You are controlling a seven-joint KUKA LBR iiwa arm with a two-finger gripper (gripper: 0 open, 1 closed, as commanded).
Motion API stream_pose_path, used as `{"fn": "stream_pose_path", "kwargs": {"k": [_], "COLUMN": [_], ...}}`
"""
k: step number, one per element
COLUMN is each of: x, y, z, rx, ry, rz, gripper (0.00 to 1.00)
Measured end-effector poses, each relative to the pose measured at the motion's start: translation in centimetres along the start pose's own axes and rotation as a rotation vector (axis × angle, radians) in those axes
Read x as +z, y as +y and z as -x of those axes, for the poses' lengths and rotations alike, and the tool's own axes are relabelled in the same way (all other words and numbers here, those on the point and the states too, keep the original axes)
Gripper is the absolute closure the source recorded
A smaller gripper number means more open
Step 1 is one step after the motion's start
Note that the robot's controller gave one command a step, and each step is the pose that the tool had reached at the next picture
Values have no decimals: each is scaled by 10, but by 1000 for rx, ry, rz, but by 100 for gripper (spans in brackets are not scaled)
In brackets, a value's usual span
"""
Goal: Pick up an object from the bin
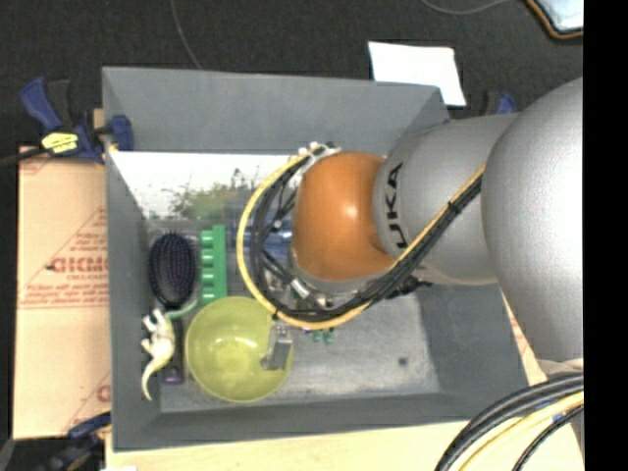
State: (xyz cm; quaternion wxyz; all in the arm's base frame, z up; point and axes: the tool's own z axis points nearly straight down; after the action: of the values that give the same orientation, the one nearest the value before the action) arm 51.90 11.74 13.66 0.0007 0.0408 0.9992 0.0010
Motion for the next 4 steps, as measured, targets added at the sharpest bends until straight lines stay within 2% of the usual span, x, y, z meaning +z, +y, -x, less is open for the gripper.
{"fn": "stream_pose_path", "kwargs": {"k": [1,2,3,4], "x": [21,21,62,65], "y": [14,14,17,50], "z": [77,77,-14,9], "rx": [-396,-395,-558,-517], "ry": [-14,-14,-22,-26], "rz": [3,3,4,5], "gripper": [100,100,100,100]}}
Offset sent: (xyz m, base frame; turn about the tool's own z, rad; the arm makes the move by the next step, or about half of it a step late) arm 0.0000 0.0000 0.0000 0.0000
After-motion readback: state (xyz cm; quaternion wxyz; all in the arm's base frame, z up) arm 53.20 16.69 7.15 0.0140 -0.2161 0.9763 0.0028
